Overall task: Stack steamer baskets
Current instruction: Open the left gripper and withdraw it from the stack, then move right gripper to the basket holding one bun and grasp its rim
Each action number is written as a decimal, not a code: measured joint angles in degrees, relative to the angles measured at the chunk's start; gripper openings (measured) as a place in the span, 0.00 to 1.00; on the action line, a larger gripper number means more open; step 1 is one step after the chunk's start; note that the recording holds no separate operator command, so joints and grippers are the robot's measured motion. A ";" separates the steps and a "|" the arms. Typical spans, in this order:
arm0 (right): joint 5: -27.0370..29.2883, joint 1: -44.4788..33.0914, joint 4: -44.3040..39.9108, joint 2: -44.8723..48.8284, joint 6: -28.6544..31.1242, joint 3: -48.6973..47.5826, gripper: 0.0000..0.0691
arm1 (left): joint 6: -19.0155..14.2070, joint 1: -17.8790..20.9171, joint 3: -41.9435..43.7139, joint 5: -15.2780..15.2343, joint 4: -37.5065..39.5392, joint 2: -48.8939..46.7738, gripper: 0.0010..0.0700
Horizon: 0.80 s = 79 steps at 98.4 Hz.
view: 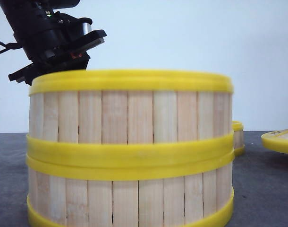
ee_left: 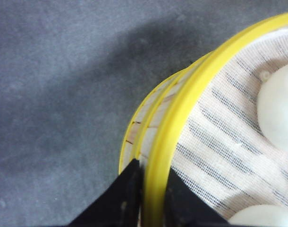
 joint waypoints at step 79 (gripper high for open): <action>-8.48 0.00 2.05 9.81 2.45 4.50 0.69 | -0.92 1.46 -1.16 -2.84 11.87 -26.53 0.39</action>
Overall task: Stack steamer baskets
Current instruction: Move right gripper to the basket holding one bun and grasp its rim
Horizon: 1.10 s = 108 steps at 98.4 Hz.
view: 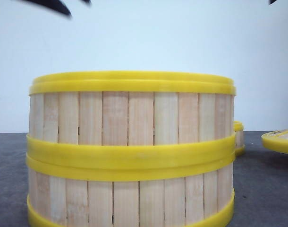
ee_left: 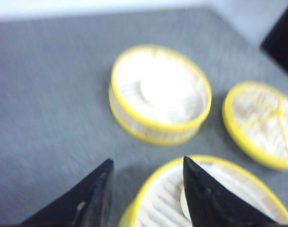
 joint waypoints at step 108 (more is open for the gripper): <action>9.73 3.78 -0.02 55.65 0.39 24.52 0.50 | -4.44 0.02 -16.79 -6.97 -10.64 -39.34 0.38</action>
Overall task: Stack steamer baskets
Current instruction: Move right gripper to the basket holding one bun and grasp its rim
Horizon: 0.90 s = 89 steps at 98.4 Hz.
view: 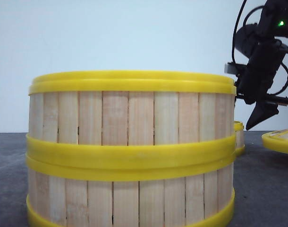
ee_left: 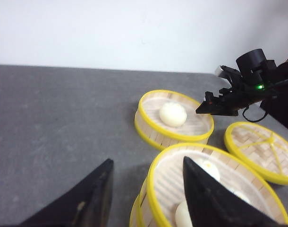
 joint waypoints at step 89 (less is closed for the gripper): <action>1.88 0.07 -0.04 -1.11 1.68 1.75 0.05 | 0.00 0.00 0.00 0.11 -3.52 0.04 0.38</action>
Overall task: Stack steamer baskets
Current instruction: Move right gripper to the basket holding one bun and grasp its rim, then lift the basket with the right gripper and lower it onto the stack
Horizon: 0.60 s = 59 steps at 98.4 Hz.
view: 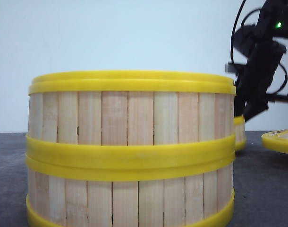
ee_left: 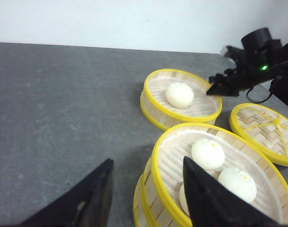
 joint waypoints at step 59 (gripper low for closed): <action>-16.41 3.10 -17.40 -35.08 -7.93 2.03 0.05 | 0.00 0.00 0.00 -0.02 0.02 0.00 0.38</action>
